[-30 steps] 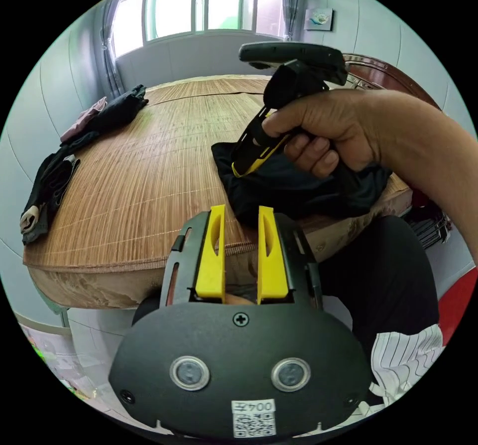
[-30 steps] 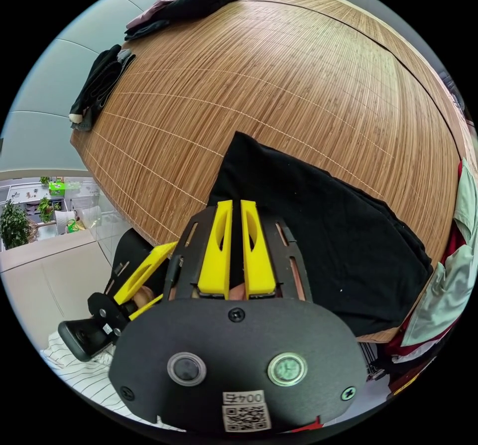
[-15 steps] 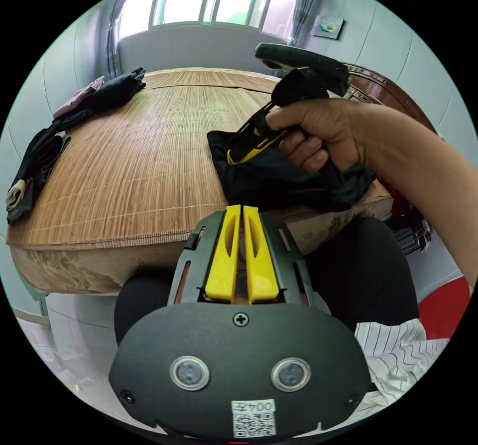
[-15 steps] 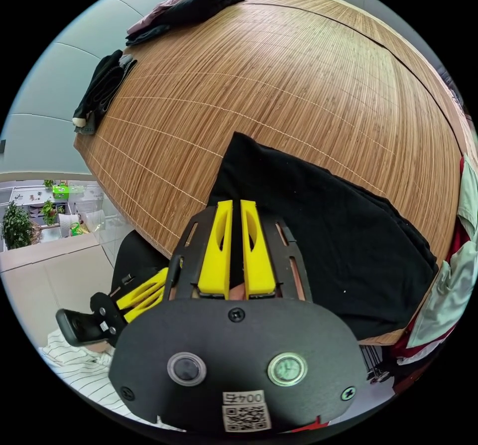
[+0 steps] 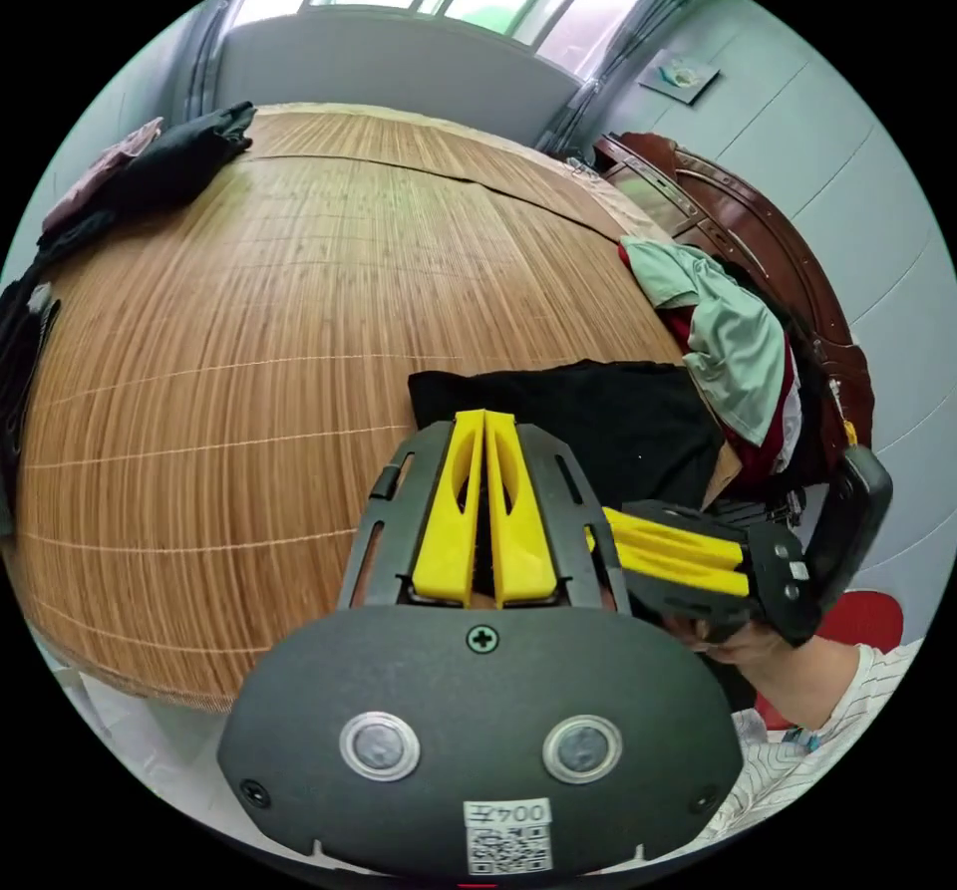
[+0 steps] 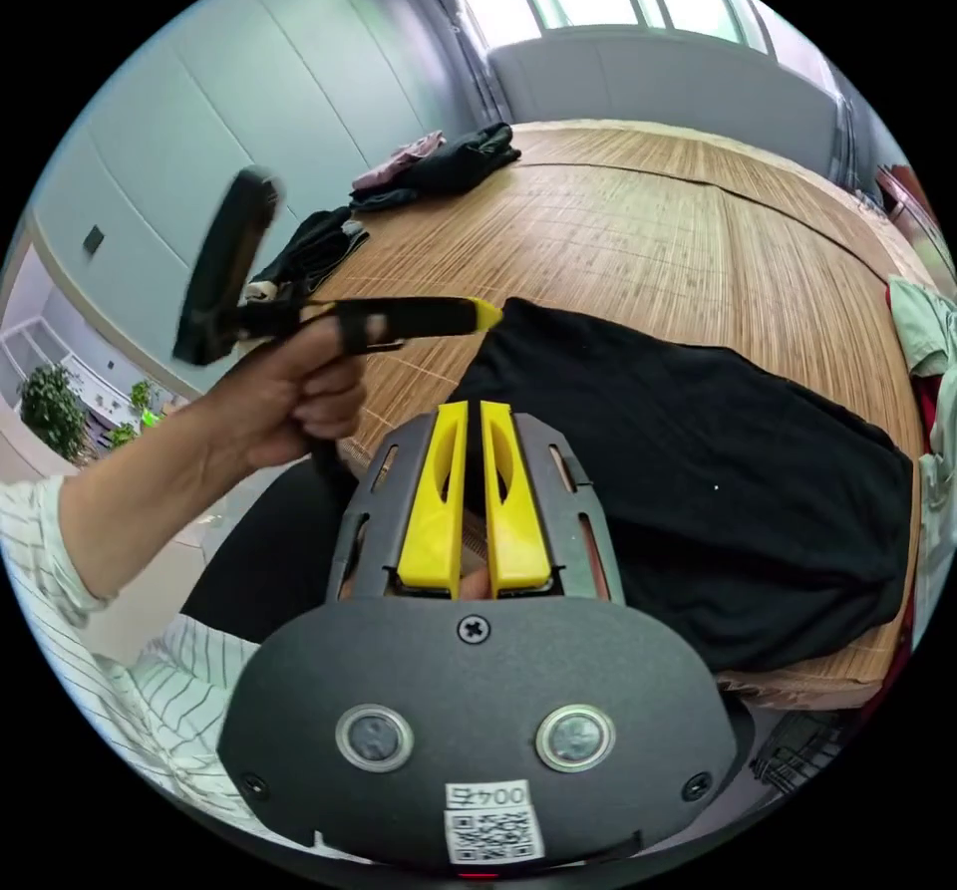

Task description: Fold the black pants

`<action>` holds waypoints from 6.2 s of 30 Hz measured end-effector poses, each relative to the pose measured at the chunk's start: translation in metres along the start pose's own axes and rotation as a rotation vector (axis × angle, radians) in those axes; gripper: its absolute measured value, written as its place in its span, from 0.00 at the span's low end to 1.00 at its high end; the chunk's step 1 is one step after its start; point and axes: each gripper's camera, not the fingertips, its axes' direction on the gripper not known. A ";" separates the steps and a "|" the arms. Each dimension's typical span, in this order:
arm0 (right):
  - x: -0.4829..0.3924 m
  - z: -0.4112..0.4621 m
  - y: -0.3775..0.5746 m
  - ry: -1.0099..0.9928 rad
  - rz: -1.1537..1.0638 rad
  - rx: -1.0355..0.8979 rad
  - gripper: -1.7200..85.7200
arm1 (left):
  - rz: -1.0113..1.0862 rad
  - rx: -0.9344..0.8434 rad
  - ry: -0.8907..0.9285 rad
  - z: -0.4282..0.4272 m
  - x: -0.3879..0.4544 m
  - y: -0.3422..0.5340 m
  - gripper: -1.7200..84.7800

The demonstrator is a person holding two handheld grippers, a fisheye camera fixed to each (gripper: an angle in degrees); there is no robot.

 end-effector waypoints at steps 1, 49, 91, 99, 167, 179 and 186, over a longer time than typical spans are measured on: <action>-0.010 -0.002 0.005 0.022 -0.026 0.001 0.07 | -0.012 -0.021 -0.013 0.009 -0.003 -0.004 0.02; 0.199 -0.393 0.158 -0.139 0.672 0.365 0.02 | -0.501 -0.021 0.469 0.096 -0.199 0.083 0.13; 0.156 -0.229 0.066 -0.123 0.550 0.141 0.01 | -0.571 0.140 0.319 0.172 -0.240 0.007 0.02; 0.178 -0.204 0.072 -0.155 0.592 0.103 0.01 | -0.572 0.357 0.416 0.157 -0.237 0.027 0.02; 0.155 0.013 -0.052 -0.205 0.297 -0.137 0.01 | -0.845 0.108 -0.244 0.000 -0.332 0.465 0.02; 0.180 -0.037 -0.046 -0.211 0.323 0.032 0.01 | -0.362 0.354 -0.104 -0.033 -0.235 0.228 0.02; 0.223 -0.068 -0.021 0.066 0.324 -0.026 0.01 | -0.113 0.267 0.050 0.042 -0.155 0.049 0.02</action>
